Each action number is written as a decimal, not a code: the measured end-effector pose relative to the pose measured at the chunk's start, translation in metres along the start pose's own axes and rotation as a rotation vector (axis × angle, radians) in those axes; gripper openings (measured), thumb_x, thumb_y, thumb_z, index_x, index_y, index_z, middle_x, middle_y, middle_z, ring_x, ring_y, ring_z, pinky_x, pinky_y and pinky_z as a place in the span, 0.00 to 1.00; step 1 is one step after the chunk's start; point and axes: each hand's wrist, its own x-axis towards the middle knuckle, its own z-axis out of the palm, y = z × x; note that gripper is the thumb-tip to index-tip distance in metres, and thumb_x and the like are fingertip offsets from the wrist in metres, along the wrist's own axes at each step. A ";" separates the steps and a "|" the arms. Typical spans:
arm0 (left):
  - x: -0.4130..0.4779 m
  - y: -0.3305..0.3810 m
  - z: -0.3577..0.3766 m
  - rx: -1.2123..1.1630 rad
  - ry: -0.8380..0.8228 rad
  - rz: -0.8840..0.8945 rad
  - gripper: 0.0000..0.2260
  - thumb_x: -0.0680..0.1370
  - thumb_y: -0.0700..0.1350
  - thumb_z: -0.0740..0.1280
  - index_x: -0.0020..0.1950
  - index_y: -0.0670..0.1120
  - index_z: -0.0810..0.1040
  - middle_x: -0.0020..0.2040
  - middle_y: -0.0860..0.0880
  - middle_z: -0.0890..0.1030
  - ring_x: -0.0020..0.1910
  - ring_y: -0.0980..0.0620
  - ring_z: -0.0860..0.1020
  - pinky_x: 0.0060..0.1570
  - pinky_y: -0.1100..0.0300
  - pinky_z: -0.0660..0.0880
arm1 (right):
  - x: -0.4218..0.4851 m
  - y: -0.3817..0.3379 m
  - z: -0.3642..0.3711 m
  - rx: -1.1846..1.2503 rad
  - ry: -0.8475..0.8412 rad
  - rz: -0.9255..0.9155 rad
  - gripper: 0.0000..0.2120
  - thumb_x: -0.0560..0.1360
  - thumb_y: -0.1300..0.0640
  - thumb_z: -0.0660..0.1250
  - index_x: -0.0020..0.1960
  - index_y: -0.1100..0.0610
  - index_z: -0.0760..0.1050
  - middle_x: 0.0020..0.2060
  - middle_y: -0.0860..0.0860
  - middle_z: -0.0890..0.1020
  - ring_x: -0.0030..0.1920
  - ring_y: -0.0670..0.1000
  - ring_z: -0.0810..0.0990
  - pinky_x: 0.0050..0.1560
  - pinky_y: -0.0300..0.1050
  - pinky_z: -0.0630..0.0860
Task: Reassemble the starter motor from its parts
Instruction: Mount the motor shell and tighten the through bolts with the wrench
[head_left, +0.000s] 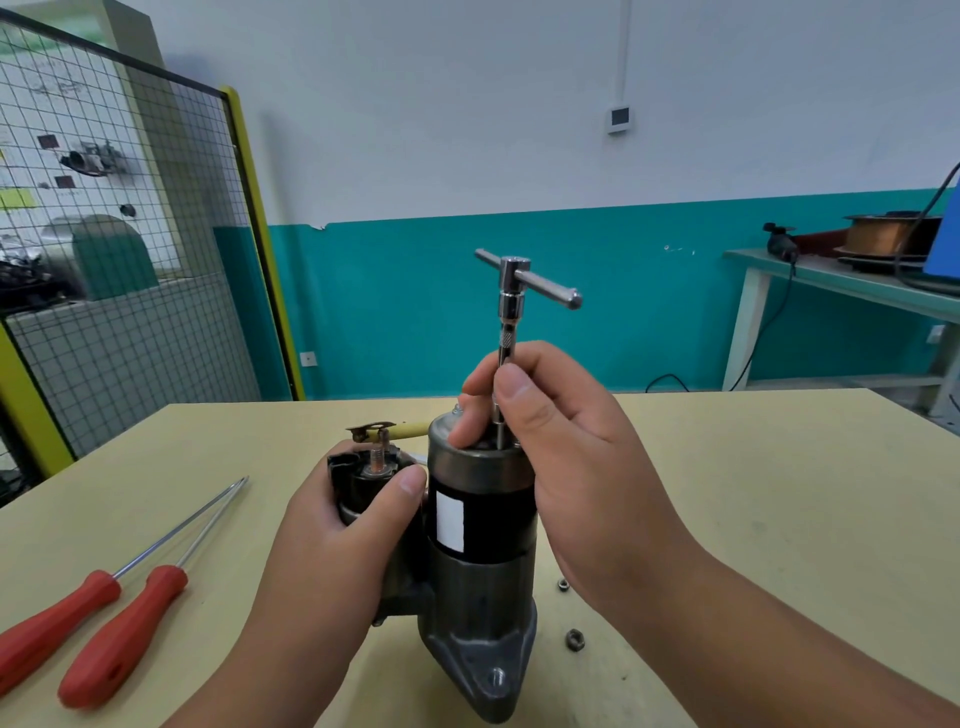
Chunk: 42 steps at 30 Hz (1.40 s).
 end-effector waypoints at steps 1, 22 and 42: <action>0.000 0.000 0.000 0.006 0.001 0.000 0.21 0.62 0.69 0.71 0.51 0.63 0.85 0.45 0.52 0.88 0.43 0.46 0.88 0.30 0.42 0.84 | 0.000 0.000 0.000 0.002 0.001 -0.007 0.10 0.82 0.48 0.60 0.48 0.48 0.79 0.39 0.48 0.85 0.45 0.47 0.83 0.52 0.37 0.79; -0.002 0.003 0.000 0.046 0.009 0.029 0.20 0.62 0.70 0.70 0.49 0.62 0.84 0.37 0.53 0.85 0.30 0.53 0.82 0.21 0.58 0.71 | -0.001 0.001 -0.001 0.021 -0.008 0.011 0.13 0.83 0.47 0.59 0.49 0.46 0.81 0.40 0.49 0.85 0.45 0.46 0.83 0.54 0.37 0.78; -0.002 0.003 0.001 0.035 0.009 0.018 0.21 0.62 0.70 0.71 0.51 0.64 0.84 0.43 0.54 0.87 0.46 0.41 0.86 0.28 0.54 0.79 | -0.002 -0.001 0.001 -0.016 0.001 -0.045 0.07 0.82 0.49 0.63 0.49 0.47 0.79 0.38 0.47 0.85 0.45 0.44 0.84 0.52 0.31 0.77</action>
